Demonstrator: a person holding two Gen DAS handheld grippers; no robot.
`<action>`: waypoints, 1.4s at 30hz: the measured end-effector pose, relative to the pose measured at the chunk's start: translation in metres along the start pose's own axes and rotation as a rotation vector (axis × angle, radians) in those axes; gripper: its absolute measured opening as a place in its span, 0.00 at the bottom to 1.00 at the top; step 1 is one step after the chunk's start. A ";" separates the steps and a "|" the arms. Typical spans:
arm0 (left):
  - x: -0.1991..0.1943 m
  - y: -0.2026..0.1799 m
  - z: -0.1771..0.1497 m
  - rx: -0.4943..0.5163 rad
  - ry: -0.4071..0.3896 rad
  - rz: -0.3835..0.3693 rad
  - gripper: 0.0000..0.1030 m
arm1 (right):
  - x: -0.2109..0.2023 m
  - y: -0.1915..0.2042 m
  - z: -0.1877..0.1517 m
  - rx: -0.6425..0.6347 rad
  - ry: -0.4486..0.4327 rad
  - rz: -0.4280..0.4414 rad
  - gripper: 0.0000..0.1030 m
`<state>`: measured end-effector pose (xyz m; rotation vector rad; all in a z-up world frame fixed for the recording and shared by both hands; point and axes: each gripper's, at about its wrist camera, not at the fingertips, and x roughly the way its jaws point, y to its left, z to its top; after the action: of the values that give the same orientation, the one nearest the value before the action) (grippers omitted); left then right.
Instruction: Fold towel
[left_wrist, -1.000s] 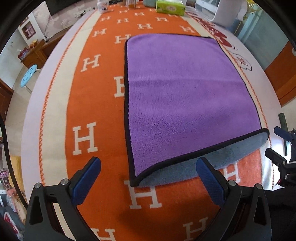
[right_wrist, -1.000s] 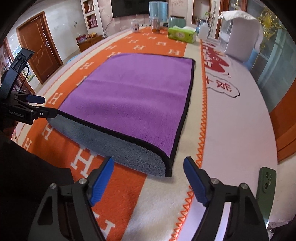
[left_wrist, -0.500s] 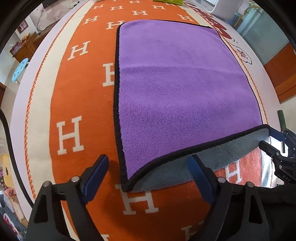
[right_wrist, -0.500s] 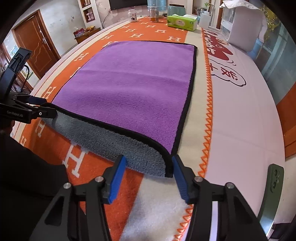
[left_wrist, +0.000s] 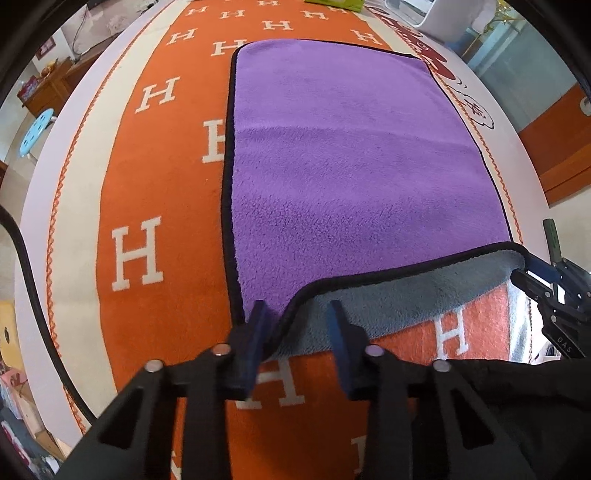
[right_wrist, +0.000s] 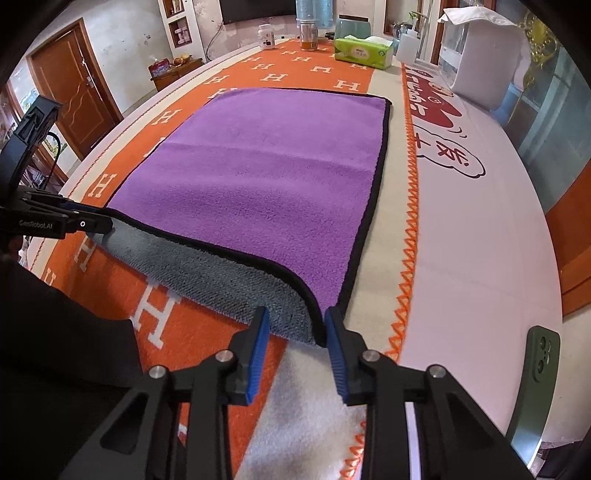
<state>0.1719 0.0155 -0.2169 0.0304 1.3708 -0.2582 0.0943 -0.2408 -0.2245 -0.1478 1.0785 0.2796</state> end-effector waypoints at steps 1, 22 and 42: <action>0.000 0.001 -0.001 -0.005 0.001 0.000 0.24 | 0.000 0.000 0.000 -0.001 -0.001 0.001 0.25; -0.013 0.014 -0.009 -0.025 -0.026 -0.007 0.06 | 0.000 -0.003 0.001 0.010 0.000 -0.002 0.04; -0.058 0.012 -0.001 -0.001 -0.078 -0.006 0.06 | -0.021 -0.018 0.027 0.024 -0.034 0.031 0.04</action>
<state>0.1630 0.0370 -0.1626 0.0153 1.2933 -0.2607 0.1133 -0.2538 -0.1940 -0.1049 1.0509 0.2961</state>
